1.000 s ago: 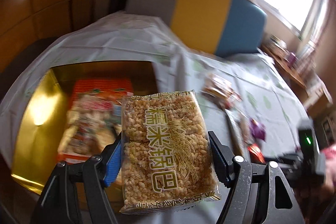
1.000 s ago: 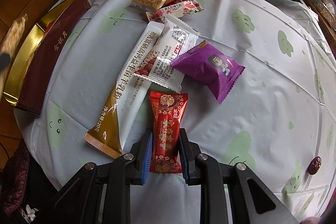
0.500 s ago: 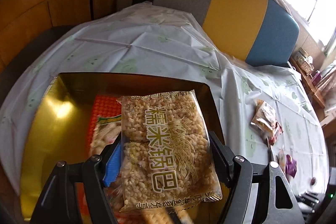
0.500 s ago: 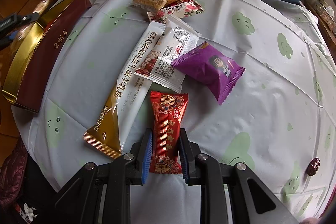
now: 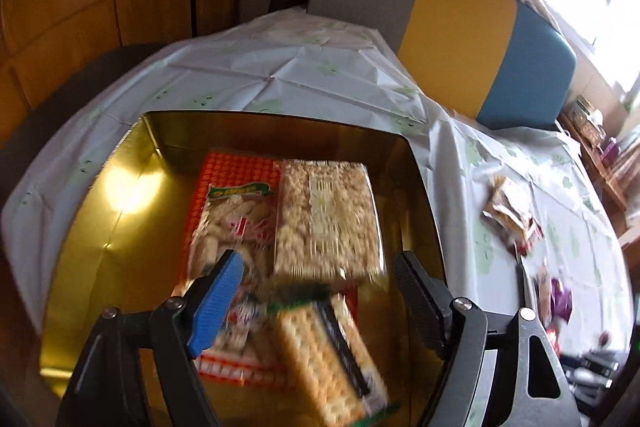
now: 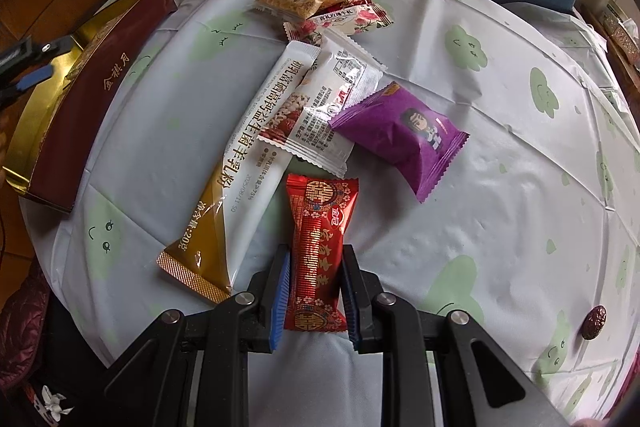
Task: Organize snacks
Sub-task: 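Carry the rice bar pack into the tin while the right gripper grasps the red candy, then carry the red wrapped candy into the gold tin and open the right gripper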
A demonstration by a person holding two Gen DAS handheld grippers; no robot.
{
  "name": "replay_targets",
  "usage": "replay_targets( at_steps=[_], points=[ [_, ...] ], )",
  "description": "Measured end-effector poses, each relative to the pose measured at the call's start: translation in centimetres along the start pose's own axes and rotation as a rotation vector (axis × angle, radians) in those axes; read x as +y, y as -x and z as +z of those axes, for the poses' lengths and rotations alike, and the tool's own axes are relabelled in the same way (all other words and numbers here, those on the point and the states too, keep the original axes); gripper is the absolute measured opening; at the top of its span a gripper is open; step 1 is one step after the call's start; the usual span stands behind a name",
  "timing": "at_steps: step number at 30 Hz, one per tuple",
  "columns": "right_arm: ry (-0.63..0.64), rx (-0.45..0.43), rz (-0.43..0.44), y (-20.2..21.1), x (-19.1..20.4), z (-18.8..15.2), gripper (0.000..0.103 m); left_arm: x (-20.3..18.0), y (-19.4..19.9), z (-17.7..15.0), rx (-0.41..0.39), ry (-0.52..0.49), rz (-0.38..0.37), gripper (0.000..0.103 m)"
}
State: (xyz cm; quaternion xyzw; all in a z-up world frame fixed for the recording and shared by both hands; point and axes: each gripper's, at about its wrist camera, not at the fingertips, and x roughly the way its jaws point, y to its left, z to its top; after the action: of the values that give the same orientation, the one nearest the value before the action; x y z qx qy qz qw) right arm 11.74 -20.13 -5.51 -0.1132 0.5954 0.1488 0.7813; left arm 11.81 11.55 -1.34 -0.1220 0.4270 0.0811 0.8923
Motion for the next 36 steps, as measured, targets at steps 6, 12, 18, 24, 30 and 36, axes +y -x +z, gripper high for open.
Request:
replay_targets(
  at_steps=[6, 12, 18, 24, 30, 36],
  points=[
    [0.010, -0.006, -0.003, 0.1, 0.1, 0.0, 0.024, -0.3, 2.4, -2.6, -0.025, -0.029, -0.005, 0.079],
    [0.017, -0.009, -0.011, 0.1, 0.3, -0.1, 0.024, -0.4, 4.0, -4.8, -0.034, -0.078, 0.007, 0.079],
    [0.010, -0.014, -0.018, 0.2, 0.4, -0.2, 0.024, 1.1, 5.0, -6.0, -0.032, -0.061, 0.018, 0.079],
    [-0.019, 0.008, -0.029, 0.4, 0.4, -0.2, 0.024, 2.5, 5.9, -6.5, -0.058, -0.046, 0.038, 0.079],
    [-0.066, 0.030, -0.052, 0.9, 0.8, -0.8, 0.022, 3.3, 6.2, -6.8, -0.071, -0.040, 0.049, 0.079],
    [-0.137, 0.018, 0.007, 1.6, 0.9, -2.5, 0.022, 4.2, 6.3, -6.8, -0.074, -0.012, 0.053, 0.079]
  ],
)
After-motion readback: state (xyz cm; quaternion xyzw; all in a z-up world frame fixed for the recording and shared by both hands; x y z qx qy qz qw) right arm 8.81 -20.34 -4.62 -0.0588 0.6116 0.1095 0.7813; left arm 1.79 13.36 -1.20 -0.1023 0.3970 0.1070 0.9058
